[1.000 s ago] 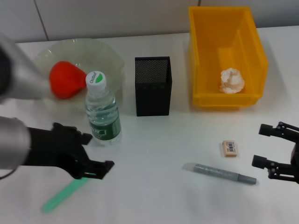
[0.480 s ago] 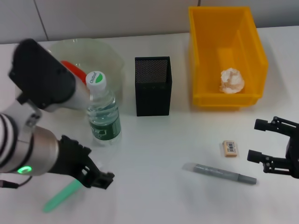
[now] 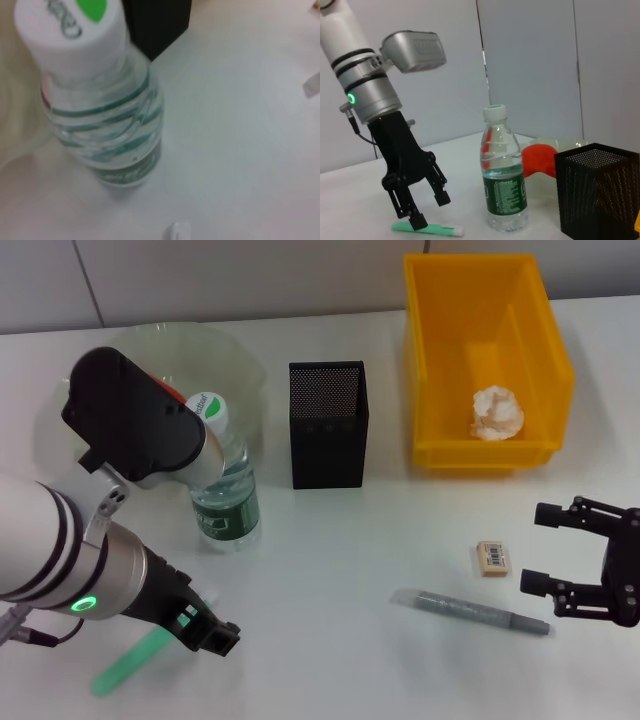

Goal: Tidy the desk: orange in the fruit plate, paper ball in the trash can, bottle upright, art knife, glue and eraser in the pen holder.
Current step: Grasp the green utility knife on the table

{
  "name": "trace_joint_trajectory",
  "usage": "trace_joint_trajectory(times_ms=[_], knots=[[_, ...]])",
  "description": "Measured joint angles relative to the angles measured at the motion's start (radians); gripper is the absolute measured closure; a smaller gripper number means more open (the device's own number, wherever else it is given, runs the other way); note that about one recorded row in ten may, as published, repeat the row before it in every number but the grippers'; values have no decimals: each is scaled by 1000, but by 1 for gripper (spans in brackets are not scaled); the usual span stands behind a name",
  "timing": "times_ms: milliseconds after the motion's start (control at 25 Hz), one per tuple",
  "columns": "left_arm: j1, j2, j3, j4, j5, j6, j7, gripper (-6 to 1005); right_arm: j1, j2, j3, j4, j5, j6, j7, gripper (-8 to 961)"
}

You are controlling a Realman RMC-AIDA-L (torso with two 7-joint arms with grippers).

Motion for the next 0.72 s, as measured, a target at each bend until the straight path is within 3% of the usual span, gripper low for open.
trace_joint_trajectory(times_ms=[720], knots=[[-99,1,-7,-190,6,-24,16,220,12,0,-5,32,-13,13,-15,127]])
